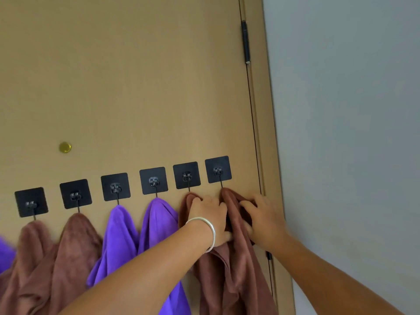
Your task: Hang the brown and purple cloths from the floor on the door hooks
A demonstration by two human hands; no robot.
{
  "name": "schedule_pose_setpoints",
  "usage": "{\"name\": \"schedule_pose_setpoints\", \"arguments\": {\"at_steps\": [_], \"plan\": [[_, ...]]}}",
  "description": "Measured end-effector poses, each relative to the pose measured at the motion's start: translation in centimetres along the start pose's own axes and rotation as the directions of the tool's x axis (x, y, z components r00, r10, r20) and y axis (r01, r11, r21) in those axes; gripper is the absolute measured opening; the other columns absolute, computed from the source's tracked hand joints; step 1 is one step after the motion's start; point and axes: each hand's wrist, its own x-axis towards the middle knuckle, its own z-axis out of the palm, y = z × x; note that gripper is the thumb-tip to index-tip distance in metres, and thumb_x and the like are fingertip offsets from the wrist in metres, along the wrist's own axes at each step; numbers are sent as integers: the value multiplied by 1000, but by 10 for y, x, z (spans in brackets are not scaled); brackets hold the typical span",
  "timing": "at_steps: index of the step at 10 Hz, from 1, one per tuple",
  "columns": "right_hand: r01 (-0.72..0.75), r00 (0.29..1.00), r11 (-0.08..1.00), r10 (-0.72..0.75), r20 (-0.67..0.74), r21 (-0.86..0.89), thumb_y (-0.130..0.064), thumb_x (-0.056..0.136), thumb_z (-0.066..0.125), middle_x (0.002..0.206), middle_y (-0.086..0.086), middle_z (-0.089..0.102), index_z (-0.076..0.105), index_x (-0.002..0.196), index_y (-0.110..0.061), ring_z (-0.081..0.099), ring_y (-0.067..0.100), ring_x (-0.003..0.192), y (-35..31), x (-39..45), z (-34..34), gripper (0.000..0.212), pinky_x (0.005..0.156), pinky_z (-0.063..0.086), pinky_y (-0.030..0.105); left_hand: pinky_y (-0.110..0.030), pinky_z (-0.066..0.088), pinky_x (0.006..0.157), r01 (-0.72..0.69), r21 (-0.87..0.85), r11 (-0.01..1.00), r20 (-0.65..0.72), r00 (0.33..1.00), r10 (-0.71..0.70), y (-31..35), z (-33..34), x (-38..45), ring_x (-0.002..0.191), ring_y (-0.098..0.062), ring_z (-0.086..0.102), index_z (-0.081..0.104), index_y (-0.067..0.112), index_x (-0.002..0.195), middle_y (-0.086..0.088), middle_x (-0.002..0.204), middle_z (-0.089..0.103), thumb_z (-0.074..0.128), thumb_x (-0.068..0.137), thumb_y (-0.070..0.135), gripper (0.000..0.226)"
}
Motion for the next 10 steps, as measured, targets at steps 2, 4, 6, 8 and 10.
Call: {"name": "schedule_pose_setpoints", "arguments": {"at_steps": [2, 4, 6, 8, 10], "plan": [[8, 999, 1000, -9, 33, 18, -48, 91, 45, 121, -1, 52, 50, 131, -23, 47, 18, 106, -4, -10, 8, 47, 88, 42, 33, -51, 17, 105, 30, 209, 977, -120, 993, -5, 14, 33, -23, 129, -34, 24, 16, 5, 149, -15, 144, 29, 32, 81, 78, 101], [-18, 999, 997, 14, 49, 80, -35, 95, 44, 123, 1, 54, 48, 134, -22, 50, 19, 108, -4, -19, 20, 40, 87, 43, 34, -52, -7, 114, 23, 33, 999, -185, 983, -16, 19, 54, -47, 146, -28, 0, 17, 10, 151, -11, 158, 16, 30, 91, 64, 83], [-25, 996, 997, 18, 91, 78, -29, 95, 50, 124, 6, 55, 51, 134, -18, 56, 22, 103, -2, -24, 18, 40, 83, 48, 35, -52, 19, 114, -32, 10, 999, -254, 967, 34, -4, 49, -80, 141, -23, 32, 48, 21, 140, -4, 145, 46, 45, 87, 59, 65], [-110, 994, 993, 111, 14, -44, -12, 88, 57, 126, 9, 57, 58, 127, -13, 59, 28, 100, -13, -36, -6, 39, 79, 50, 34, -48, 11, 118, 3, -41, 999, -241, 971, -13, -56, 52, -127, 144, -23, 21, 33, 24, 147, -6, 155, 29, 37, 94, 53, 61], [-203, 977, 960, 186, -102, -194, -22, 93, 44, 131, 6, 55, 55, 131, -20, 53, 29, 113, -78, -36, -34, 39, 91, 45, 41, -49, 7, 117, 109, -122, 986, -201, 971, -133, -131, 73, -196, 141, -23, 20, 27, 25, 148, -5, 153, 26, 34, 94, 52, 61]]}}
